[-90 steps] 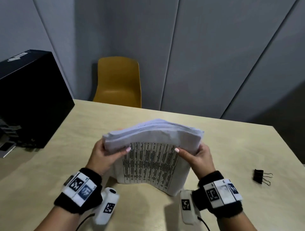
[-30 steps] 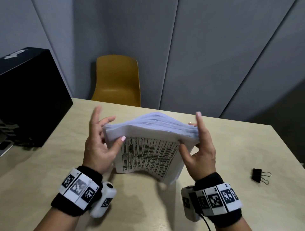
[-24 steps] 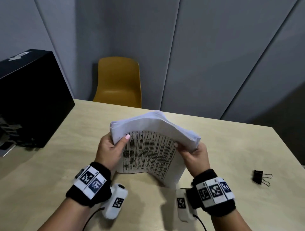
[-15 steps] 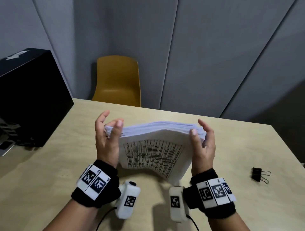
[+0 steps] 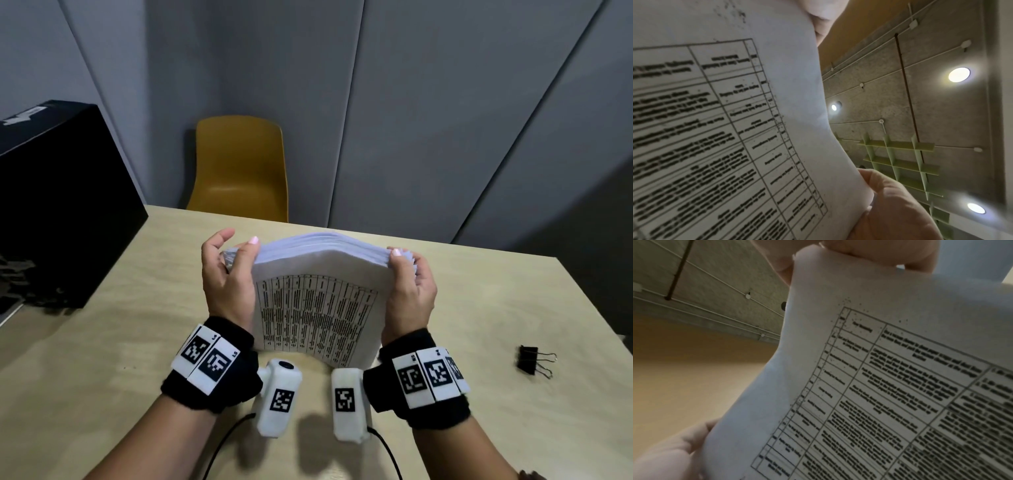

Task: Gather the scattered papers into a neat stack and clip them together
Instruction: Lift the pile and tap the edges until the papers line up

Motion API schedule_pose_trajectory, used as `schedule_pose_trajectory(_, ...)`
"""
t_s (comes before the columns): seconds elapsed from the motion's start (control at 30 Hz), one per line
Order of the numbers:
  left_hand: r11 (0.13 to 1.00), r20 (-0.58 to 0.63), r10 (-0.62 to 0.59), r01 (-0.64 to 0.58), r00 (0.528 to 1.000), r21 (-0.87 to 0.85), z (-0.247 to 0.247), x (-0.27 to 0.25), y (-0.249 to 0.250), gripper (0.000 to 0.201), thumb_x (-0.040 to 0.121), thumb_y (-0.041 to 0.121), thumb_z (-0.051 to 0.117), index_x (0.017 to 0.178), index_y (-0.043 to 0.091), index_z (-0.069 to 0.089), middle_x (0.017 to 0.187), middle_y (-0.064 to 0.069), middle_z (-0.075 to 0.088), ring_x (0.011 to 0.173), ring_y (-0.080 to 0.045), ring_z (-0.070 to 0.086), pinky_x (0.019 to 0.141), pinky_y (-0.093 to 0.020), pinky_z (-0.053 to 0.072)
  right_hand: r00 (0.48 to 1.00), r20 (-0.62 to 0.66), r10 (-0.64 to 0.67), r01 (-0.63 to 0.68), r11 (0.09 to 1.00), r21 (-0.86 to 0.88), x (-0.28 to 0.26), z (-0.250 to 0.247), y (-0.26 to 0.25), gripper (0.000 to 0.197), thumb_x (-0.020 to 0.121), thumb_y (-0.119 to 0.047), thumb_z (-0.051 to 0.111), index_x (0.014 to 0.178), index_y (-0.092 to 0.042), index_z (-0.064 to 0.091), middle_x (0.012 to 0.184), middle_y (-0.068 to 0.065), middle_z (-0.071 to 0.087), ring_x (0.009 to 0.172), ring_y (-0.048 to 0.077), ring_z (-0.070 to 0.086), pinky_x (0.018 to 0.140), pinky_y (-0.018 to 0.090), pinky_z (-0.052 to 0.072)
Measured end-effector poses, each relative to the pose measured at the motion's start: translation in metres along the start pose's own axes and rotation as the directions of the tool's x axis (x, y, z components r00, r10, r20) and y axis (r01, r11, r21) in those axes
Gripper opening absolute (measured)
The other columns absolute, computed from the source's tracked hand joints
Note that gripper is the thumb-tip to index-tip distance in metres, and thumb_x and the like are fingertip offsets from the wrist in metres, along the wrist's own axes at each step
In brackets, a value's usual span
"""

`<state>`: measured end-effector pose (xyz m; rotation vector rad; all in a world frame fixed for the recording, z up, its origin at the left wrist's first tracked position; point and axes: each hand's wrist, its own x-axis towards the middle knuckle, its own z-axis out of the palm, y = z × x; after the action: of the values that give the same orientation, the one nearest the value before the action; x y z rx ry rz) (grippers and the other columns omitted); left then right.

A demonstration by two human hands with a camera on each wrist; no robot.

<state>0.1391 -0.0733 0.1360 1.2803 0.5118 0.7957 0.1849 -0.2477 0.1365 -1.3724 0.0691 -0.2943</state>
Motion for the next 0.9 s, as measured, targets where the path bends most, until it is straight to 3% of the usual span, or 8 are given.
schedule_pose_trajectory(0.23, 0.999, -0.017, 0.035, -0.035, 0.999, 0.021, -0.002, 0.006, -0.004, 0.036, 0.067, 0.046, 0.061, 0.098, 0.028, 0.055, 0.108, -0.019, 0.065, 0.08, -0.014, 0.058, 0.062, -0.012, 0.044, 1.0, 0.003, -0.012, 0.012, 1.0, -0.029, 0.003, -0.001, -0.001, 0.018, 0.068, -0.041, 0.057, 0.066, -0.024, 0.055, 0.06, -0.018, 0.054, 0.063, 0.002, 0.049, 0.064, 0.024, 0.04)
schedule_pose_trajectory(0.33, 0.998, -0.008, 0.055, -0.055, 0.998, 0.02, -0.002, 0.004, -0.003, 0.041, 0.071, 0.043, 0.057, 0.104, 0.019, 0.054, 0.102, -0.014, 0.068, 0.073, -0.005, 0.058, 0.054, -0.005, 0.04, 1.0, -0.014, 0.004, -0.004, 1.0, -0.016, 0.005, -0.001, 0.0, 0.027, 0.068, -0.047, 0.056, 0.061, -0.022, 0.054, 0.06, -0.014, 0.049, 0.065, 0.009, 0.046, 0.064, 0.027, 0.037)
schedule_pose_trajectory(0.43, 0.997, -0.003, 0.065, -0.065, 0.998, 0.043, -0.001, 0.004, -0.006, 0.041, 0.07, 0.047, 0.058, 0.102, 0.022, 0.055, 0.099, -0.011, 0.068, 0.077, -0.008, 0.059, 0.056, -0.006, 0.041, 0.997, -0.067, -0.03, 0.028, 0.999, -0.021, 0.006, 0.003, -0.001, 0.031, 0.071, -0.048, 0.057, 0.057, -0.021, 0.048, 0.05, -0.015, 0.045, 0.054, 0.001, 0.04, 0.054, 0.017, 0.034)
schedule_pose_trajectory(0.53, 0.998, 0.012, 0.053, -0.053, 0.999, 0.025, -0.001, 0.005, -0.004, 0.03, 0.07, 0.046, 0.054, 0.093, 0.027, 0.055, 0.09, -0.006, 0.069, 0.078, -0.012, 0.058, 0.063, -0.012, 0.043, 0.998, -0.064, -0.021, 0.019, 0.999, -0.028, 0.007, 0.005, 0.0, 0.033, 0.074, -0.042, 0.055, 0.053, -0.019, 0.045, 0.047, -0.014, 0.041, 0.053, 0.004, 0.038, 0.056, 0.022, 0.034)
schedule_pose_trajectory(0.63, 0.995, 0.315, 0.081, -0.094, 0.946, 0.026, -0.014, 0.001, -0.002, 0.066, 0.06, 0.057, 0.063, 0.118, 0.031, 0.046, 0.104, -0.001, 0.062, 0.083, -0.001, 0.061, 0.064, -0.007, 0.045, 1.0, 0.017, 0.025, -0.026, 0.999, 0.027, 0.005, 0.002, -0.001, 0.032, 0.071, -0.053, 0.054, 0.068, -0.021, 0.058, 0.069, -0.005, 0.055, 0.069, 0.014, 0.052, 0.069, 0.031, 0.042)
schedule_pose_trajectory(0.73, 0.96, 0.579, 0.081, -0.22, 0.811, 0.174, -0.036, 0.007, -0.013, 0.096, 0.054, 0.028, 0.083, 0.134, 0.042, 0.031, 0.109, 0.007, 0.056, 0.096, 0.005, 0.059, 0.082, -0.008, 0.046, 0.957, 0.277, -0.087, 0.071, 0.995, 0.068, 0.001, -0.019, 0.007, 0.076, 0.056, -0.07, 0.064, 0.118, -0.028, 0.049, 0.106, -0.013, 0.058, 0.093, -0.002, 0.059, 0.085, 0.022, 0.049)
schedule_pose_trajectory(0.8, 0.866, 0.555, 0.064, -0.322, 0.83, 0.382, -0.041, 0.012, -0.02, 0.074, 0.066, 0.011, 0.08, 0.129, 0.029, 0.046, 0.102, 0.007, 0.06, 0.093, 0.002, 0.06, 0.076, -0.005, 0.045, 0.894, 0.432, -0.119, 0.165, 0.984, -0.07, 0.001, -0.034, 0.022, 0.098, 0.052, -0.055, 0.076, 0.135, -0.039, 0.027, 0.126, -0.021, 0.048, 0.112, -0.009, 0.052, 0.097, 0.014, 0.043)
schedule_pose_trajectory(0.9, 0.847, 0.436, 0.079, -0.291, 0.897, 0.445, -0.034, 0.007, -0.021, 0.01, 0.082, 0.01, 0.066, 0.08, 0.02, 0.064, 0.075, -0.001, 0.062, 0.072, -0.016, 0.06, 0.056, -0.014, 0.044, 0.907, 0.416, -0.064, 0.159, 0.967, -0.197, 0.006, -0.042, 0.041, 0.073, 0.056, -0.035, 0.082, 0.119, -0.041, 0.045, 0.115, -0.021, 0.062, 0.103, -0.005, 0.059, 0.094, 0.023, 0.048)
